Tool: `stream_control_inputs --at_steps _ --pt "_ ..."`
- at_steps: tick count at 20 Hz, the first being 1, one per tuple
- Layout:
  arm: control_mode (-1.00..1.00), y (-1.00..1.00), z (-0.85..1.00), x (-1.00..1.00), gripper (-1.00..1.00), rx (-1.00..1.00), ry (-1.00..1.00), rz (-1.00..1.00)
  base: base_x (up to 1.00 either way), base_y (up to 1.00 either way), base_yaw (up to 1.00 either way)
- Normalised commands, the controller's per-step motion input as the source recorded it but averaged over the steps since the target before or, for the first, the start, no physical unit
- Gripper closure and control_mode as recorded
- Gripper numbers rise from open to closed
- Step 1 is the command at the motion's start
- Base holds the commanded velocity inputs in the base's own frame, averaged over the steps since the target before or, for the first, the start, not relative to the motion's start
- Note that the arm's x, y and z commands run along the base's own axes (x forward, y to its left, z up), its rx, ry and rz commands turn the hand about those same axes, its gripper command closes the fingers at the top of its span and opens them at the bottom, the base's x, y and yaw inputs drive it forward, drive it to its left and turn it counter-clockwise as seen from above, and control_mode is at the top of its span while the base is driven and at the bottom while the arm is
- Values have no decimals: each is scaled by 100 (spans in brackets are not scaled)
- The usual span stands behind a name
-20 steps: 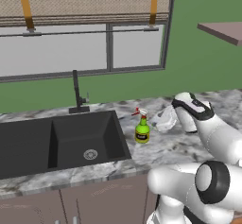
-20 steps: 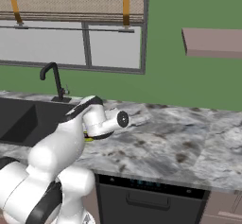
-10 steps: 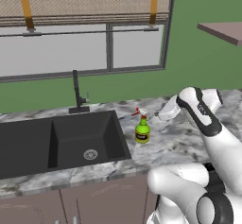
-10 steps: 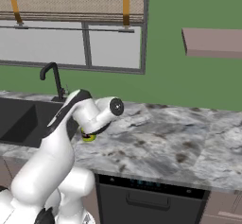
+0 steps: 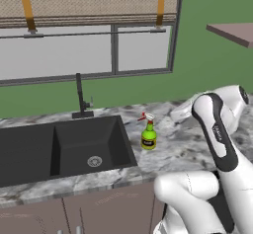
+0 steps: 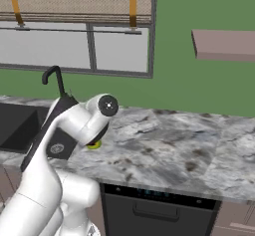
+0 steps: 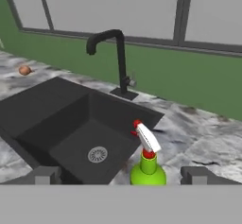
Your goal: Open the cabinet. Pick the spray and place it next to the sink. Then close the cabinet.
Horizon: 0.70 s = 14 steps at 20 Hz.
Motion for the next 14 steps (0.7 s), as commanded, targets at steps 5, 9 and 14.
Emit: stream_control_inputs --at_steps 5,9,14 --pt "-100 5 42 -61 -100 0 9 -9 0 0 0" --pt "-100 24 25 -74 -100 0 4 -7 0 0 0" --pt "-100 4 44 -80 -100 0 1 -6 0 0 0"
